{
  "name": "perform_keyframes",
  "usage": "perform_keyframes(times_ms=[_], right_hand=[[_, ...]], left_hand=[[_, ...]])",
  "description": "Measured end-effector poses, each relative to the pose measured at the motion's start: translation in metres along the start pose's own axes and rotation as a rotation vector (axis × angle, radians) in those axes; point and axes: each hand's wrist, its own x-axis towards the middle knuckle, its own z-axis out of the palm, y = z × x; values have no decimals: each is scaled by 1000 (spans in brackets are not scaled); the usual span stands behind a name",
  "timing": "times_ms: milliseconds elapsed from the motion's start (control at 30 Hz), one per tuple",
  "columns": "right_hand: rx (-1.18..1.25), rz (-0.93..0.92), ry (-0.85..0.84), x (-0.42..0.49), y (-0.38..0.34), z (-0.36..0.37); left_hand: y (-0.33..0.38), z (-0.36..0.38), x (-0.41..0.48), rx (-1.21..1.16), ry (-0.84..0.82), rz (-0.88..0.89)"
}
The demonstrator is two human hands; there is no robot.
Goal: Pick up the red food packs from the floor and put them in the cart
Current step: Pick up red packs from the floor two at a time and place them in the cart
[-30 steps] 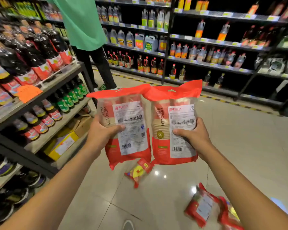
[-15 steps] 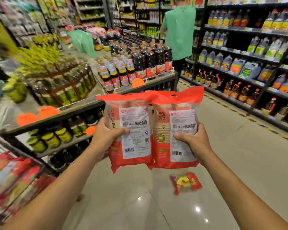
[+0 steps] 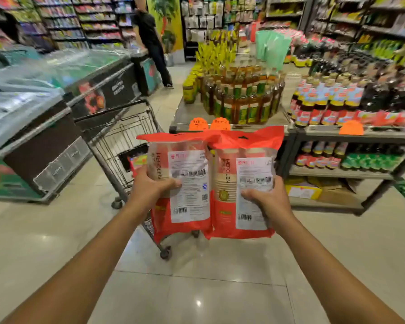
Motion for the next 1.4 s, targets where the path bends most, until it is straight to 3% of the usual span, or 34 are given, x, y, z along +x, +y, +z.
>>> perform_keyframes(times_ms=[267,567,1000,1400], right_hand=[[0,31,-208,-5,6,231],[-34,91,-332,32,20,387],[90,174,-381,179,34,518],[127,242,-120,301,35,540]], left_hand=[[-50,-206,44,8,184,-69],[-102,-323,116,-13,319,-152],[-110,-361,310,16,294,-183],[-105,-325,500,40,28,-186]])
